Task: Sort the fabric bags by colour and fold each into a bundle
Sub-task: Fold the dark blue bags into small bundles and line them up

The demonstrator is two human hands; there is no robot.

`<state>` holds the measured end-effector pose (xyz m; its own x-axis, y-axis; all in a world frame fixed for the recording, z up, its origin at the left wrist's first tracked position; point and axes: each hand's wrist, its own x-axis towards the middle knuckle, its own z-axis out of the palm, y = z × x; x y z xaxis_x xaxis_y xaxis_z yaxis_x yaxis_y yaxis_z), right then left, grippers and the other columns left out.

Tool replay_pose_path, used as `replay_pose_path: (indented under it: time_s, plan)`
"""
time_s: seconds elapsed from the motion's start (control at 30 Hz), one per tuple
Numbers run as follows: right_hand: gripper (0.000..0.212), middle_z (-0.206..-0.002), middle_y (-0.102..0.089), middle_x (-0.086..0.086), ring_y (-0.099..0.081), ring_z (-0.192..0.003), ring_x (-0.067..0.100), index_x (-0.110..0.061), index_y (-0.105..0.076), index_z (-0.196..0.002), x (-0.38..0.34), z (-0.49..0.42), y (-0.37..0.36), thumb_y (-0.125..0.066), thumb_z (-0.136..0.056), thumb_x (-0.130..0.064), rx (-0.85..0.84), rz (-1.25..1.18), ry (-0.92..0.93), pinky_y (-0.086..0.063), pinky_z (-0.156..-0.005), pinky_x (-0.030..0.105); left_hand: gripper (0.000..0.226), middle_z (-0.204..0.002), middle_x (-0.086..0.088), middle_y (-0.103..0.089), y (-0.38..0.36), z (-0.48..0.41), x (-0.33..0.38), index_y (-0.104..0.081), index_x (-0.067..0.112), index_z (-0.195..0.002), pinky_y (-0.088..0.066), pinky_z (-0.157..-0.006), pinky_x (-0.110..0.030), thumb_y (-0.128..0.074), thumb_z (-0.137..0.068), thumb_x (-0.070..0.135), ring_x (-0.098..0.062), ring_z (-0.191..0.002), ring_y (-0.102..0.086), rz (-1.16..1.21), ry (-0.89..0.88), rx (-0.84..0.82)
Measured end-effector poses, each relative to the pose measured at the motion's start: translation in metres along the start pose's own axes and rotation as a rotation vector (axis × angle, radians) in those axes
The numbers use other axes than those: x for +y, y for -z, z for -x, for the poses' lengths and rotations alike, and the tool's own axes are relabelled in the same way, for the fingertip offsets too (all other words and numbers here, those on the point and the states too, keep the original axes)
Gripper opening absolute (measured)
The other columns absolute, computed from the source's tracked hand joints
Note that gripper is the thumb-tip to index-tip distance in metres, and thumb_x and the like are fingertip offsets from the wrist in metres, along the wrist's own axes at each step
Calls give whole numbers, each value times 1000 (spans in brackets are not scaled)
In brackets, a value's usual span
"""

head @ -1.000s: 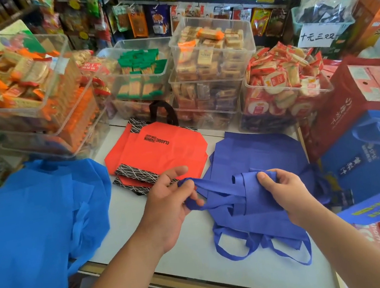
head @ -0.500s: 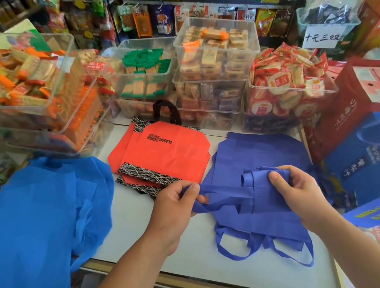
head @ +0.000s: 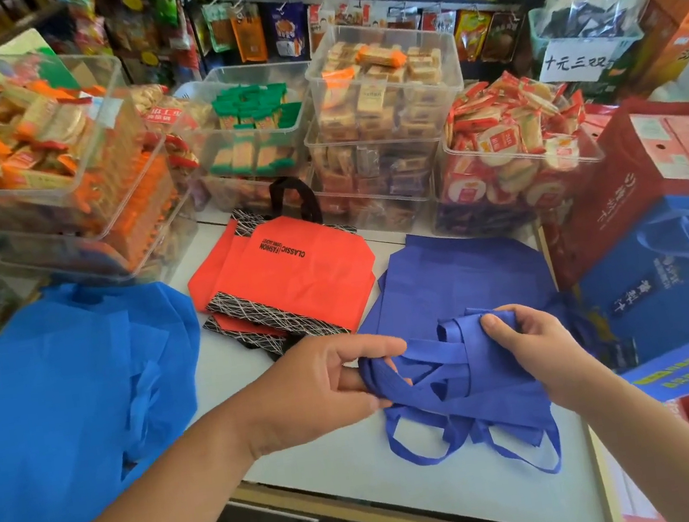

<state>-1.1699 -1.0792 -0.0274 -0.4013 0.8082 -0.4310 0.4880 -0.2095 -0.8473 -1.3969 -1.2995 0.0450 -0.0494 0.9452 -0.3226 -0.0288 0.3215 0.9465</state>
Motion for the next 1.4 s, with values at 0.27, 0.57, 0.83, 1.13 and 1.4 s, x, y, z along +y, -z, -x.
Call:
replay_pose_path:
  time_s: [0.27, 0.57, 0.83, 1.13, 1.4]
  plan:
    - [22, -95, -75, 14, -71, -92, 37, -18, -75, -91, -17, -7, -1, -73, -94, -39, -138, 12, -57, -56, -92, 65, 25, -90, 17, -78, 30, -14, 23, -83, 28, -105, -55, -77, -18, -77, -87, 11, 3, -84, -71, -702, -124, 12]
    - [24, -89, -75, 12, -72, -81, 30, -11, -68, -95, -38, -12, -3, -71, -96, -35, -266, 6, -124, -62, -83, 48, 27, -90, 3, -80, 50, -16, 37, -81, 23, -104, -63, -87, -37, -82, -83, 7, -14, -88, -77, -533, 88, -191]
    - [40, -107, -77, 19, -73, -89, 30, -3, -69, -108, -24, -12, -22, -72, -95, -40, -370, 35, -281, -61, -89, 46, 28, -95, 13, -63, 44, -15, 51, -56, 26, -86, -48, -71, -23, -60, -100, 49, -5, -82, -61, -921, -145, -257]
    - [37, -103, -73, 24, -68, -88, 30, -5, -67, -107, -13, -7, -43, -71, -96, -40, -344, -47, -271, -56, -96, 53, 24, -76, -9, -72, 26, -29, 14, -64, 12, -94, -57, -69, -54, -58, -103, 33, -30, -74, -71, -342, -307, 146]
    - [32, -85, -68, 12, -63, -78, 26, -9, -66, -90, -2, 8, -58, -72, -95, -40, -240, -112, -169, -58, -79, 48, 35, -56, -2, -28, 5, -39, -31, -44, 15, -75, -37, -52, -25, -58, -101, 32, -14, -49, -32, 559, 73, 331]
